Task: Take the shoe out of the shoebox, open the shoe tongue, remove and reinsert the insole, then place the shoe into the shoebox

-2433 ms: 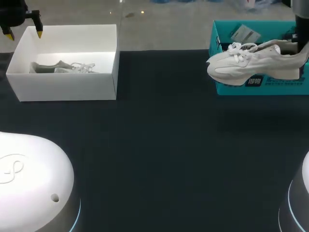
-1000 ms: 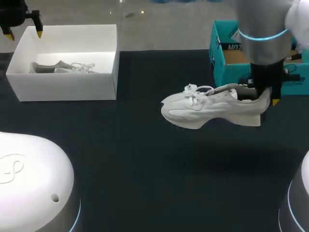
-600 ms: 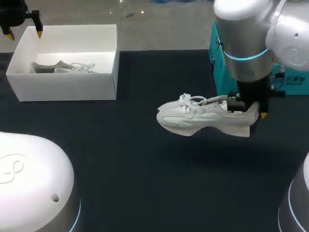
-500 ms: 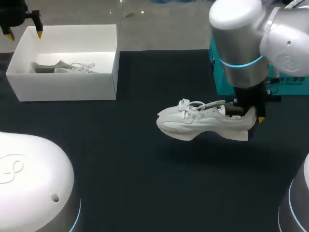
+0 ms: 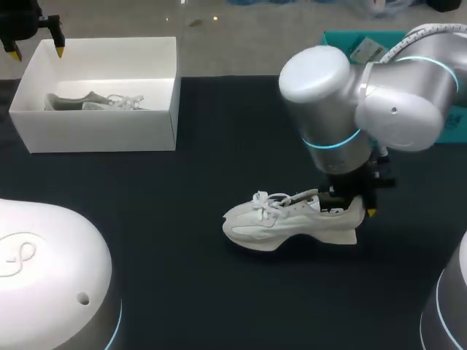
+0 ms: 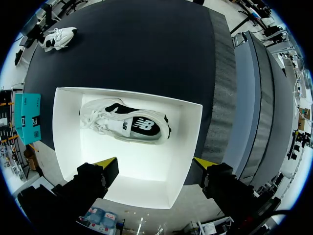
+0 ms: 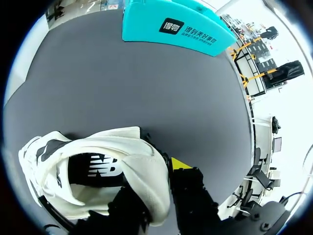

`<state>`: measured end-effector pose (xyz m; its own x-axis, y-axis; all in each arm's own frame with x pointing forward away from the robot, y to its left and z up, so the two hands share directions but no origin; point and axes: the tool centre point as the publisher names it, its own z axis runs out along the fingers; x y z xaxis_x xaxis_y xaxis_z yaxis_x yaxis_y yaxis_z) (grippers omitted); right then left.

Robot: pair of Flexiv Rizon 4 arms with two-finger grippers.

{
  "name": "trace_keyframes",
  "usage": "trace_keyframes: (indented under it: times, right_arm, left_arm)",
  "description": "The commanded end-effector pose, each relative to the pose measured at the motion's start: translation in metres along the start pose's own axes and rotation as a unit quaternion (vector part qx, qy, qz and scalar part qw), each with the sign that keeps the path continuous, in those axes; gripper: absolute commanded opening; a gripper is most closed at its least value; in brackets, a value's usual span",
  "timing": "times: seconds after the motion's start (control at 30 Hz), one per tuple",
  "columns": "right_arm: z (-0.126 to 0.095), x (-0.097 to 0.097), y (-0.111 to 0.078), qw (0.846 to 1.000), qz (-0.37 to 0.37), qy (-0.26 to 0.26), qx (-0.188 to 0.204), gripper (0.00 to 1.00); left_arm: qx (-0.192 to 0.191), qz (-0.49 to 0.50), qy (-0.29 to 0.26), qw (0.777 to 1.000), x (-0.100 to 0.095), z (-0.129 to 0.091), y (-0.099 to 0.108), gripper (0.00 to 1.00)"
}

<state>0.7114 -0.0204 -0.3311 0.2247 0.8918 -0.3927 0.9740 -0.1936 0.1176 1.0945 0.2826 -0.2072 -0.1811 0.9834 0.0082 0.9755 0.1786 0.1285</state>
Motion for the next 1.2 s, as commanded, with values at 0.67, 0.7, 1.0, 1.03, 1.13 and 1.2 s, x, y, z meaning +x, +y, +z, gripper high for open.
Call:
trace_keyframes:
  times: [0.67, 0.7, 1.0, 1.03, 1.13, 1.2]
  right_arm:
    - [0.003, 0.018, -0.002, 1.0, 0.025, -0.001, 0.01, 1.0]
    - [-0.003, 0.014, -0.002, 1.0, 0.025, 0.009, 0.009, 1.0]
    - [-0.051, -0.006, -0.003, 0.997, -0.002, 0.075, -0.003, 1.0]
    - [-0.055, -0.006, -0.003, 0.996, -0.013, 0.086, -0.008, 1.0]
    - [-0.07, -0.007, -0.007, 0.984, -0.076, 0.143, -0.07, 1.0]
    - [-0.079, -0.008, -0.013, 0.969, -0.144, 0.17, -0.109, 1.0]
  left_arm:
    - [-0.001, 0.0, 0.001, 1.0, 0.0, 0.0, -0.001, 1.0]
    - [-0.001, 0.0, 0.001, 1.0, 0.0, 0.0, -0.001, 1.0]
    - [-0.001, 0.0, 0.001, 1.0, 0.0, 0.0, -0.001, 1.0]
    - [-0.001, 0.0, 0.001, 1.0, 0.0, 0.0, -0.001, 1.0]
    - [-0.001, 0.0, 0.001, 1.0, 0.0, 0.0, -0.001, 1.0]
    - [-0.001, 0.0, 0.001, 1.0, 0.0, 0.0, -0.001, 1.0]
